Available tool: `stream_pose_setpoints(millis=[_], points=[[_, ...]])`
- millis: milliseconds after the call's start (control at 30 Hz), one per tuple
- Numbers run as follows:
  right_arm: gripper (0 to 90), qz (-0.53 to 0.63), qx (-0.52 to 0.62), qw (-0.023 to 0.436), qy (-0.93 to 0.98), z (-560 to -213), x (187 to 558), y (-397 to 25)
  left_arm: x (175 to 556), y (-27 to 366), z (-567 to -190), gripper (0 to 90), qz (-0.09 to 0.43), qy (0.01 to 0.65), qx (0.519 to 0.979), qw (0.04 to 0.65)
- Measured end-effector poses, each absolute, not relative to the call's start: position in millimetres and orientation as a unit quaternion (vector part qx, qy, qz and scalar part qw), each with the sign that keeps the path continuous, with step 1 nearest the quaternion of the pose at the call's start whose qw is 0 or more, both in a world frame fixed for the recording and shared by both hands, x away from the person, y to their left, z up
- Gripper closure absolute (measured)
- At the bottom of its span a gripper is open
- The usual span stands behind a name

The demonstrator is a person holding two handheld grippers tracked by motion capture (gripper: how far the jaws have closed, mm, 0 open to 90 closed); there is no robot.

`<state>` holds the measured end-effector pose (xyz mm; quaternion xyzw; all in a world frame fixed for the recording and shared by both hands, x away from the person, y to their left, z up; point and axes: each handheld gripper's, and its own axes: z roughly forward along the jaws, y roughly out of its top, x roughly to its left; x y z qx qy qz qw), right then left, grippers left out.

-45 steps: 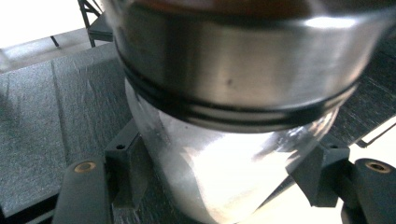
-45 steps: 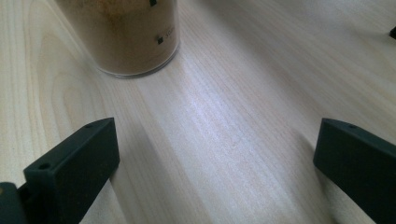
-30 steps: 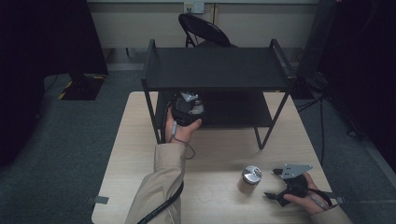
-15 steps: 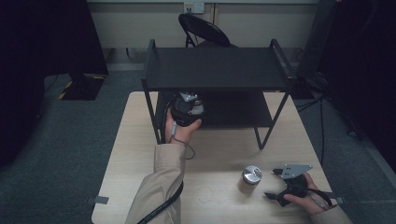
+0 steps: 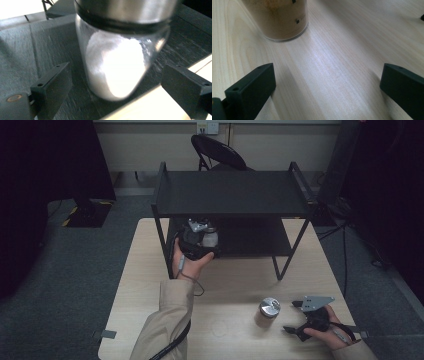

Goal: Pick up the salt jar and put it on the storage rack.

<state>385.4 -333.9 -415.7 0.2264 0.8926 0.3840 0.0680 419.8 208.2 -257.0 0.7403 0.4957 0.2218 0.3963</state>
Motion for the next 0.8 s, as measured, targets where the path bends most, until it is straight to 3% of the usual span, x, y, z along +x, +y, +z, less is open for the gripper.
stream_pose_setpoints(millis=[367,800], points=[[0.0,0.383,0.226,0.068,0.893,-416,386,-334,402,215,-255,1.8,0.228,0.474,0.754,0.395],[0.0,0.383,0.226,0.067,0.893,-415,386,-334,383,218,-259,2.3,0.220,0.468,0.760,0.394]])
